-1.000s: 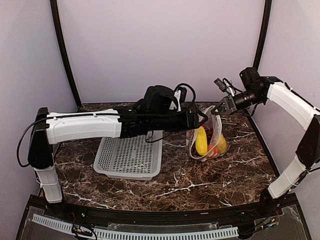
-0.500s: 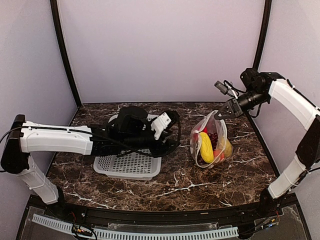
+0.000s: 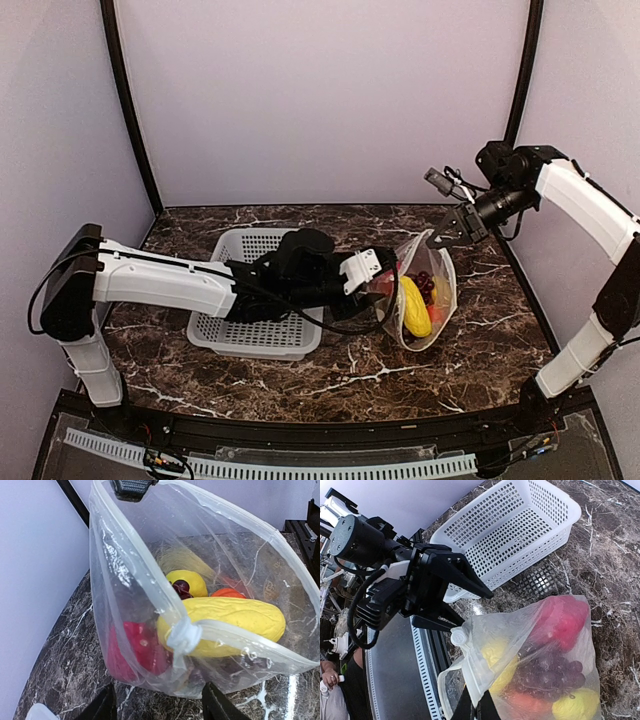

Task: Place the food in the zip-top bag and seal the zipper
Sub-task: Pass from the right arm to the left, then pass from the left arm to the right

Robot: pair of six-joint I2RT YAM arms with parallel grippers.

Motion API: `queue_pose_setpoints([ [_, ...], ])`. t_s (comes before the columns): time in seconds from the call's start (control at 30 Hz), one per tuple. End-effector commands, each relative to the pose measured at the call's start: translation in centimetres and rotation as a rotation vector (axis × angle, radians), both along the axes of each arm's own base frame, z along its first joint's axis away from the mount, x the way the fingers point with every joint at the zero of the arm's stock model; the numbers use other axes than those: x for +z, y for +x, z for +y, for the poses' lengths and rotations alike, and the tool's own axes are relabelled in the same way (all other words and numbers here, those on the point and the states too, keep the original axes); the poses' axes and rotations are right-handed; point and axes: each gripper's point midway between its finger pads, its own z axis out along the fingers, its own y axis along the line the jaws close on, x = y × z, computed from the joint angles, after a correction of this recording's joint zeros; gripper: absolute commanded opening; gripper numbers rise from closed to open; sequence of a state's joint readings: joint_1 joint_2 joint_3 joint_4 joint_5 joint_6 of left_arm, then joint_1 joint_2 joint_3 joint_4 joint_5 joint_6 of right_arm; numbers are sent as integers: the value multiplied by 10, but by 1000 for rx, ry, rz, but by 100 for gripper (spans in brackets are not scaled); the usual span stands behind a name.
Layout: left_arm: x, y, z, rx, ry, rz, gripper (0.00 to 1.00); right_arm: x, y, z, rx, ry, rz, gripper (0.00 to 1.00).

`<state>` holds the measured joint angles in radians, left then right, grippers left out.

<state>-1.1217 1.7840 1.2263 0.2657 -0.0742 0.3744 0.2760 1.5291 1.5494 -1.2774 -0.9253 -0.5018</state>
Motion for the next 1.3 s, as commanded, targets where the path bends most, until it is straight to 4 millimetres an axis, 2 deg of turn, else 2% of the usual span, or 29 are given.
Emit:
queue_pose_setpoints([
  [0.0, 16, 15, -14, 20, -23, -94, 56, 14, -11, 9, 49, 68, -14, 0],
  [0.13, 9, 14, -21, -4, -39, -106, 46, 13, -12, 11, 53, 68, -7, 0],
  [0.27, 13, 10, -26, -38, -80, -132, 36, 10, -8, 12, 52, 64, 5, 0],
  [0.4, 14, 13, -31, -35, -89, -147, 16, 6, -4, 13, 51, 54, 8, 0],
  [0.53, 13, 18, -32, -16, -96, -149, 2, -1, 4, 10, 40, 12, -1, 0],
  [0.63, 11, 18, -29, -1, -99, -138, 1, -3, 11, 6, 22, -18, -18, 0],
  [0.7, 12, 18, -26, 12, -106, -125, 1, -5, 22, -2, -21, -54, -36, 0],
  [0.77, 17, 18, -22, 26, -121, -104, 1, -6, 37, -9, -83, -101, -59, 10],
  [0.83, 27, 19, -20, 51, -139, -71, 1, 1, 42, -12, -122, -118, -101, 21],
  [0.93, 40, 20, -17, 97, -163, 25, 1, 25, 24, -6, -93, -64, -200, 31],
  [1.03, 46, 19, -11, 147, -197, 134, 1, 39, -5, 0, -37, -30, -276, 33],
  [1.23, 68, 18, 3, 192, -291, 291, 1, 9, -73, 9, 163, -59, -295, 33],
  [1.27, 70, 19, 5, 196, -302, 307, 1, 6, -85, 9, 200, -61, -300, 35],
])
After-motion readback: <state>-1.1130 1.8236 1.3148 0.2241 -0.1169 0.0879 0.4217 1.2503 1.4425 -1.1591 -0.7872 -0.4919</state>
